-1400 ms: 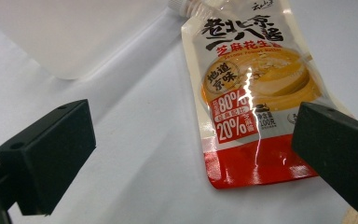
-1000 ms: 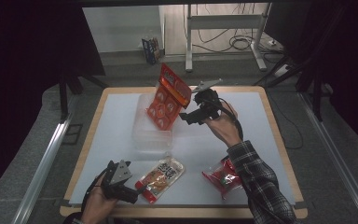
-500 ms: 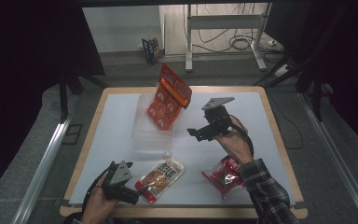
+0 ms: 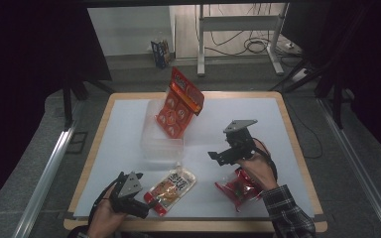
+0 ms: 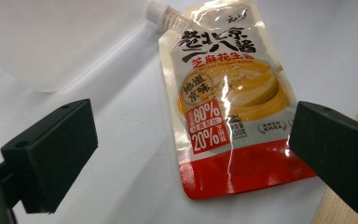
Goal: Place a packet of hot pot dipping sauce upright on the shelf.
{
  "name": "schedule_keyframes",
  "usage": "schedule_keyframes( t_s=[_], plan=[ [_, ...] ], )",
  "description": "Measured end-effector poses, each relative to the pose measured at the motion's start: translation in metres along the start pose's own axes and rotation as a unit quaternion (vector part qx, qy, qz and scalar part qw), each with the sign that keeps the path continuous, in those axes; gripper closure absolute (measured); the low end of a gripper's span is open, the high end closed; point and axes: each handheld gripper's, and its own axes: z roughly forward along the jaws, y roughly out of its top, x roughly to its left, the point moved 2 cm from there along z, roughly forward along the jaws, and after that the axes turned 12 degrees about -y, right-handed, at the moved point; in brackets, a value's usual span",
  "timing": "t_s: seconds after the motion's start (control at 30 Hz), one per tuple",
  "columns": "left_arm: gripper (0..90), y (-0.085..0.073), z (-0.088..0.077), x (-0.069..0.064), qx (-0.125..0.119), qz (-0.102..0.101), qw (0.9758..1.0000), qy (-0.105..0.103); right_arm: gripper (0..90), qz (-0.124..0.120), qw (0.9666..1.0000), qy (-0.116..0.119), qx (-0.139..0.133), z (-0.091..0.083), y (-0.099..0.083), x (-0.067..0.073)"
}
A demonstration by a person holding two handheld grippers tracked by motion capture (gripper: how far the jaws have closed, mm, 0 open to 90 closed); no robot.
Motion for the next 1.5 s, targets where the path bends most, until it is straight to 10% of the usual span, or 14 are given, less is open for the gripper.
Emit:
schedule_keyframes(
  t_s=[0.97, 1.5],
  plan=[
    [2.4, 0.002, 0.003, -0.005, 0.009, 0.006, 0.9999, -0.006, 0.0, 0.029, 0.9993, -0.02, -0.015, -0.018, -0.046, -0.004],
    [6.6, 0.03, 0.024, -0.025, -0.012, -0.012, 0.998, -0.061, 0.0, 0.077, 0.9955, -0.054, -0.013, -0.04, -0.085, -0.017]
  ],
)
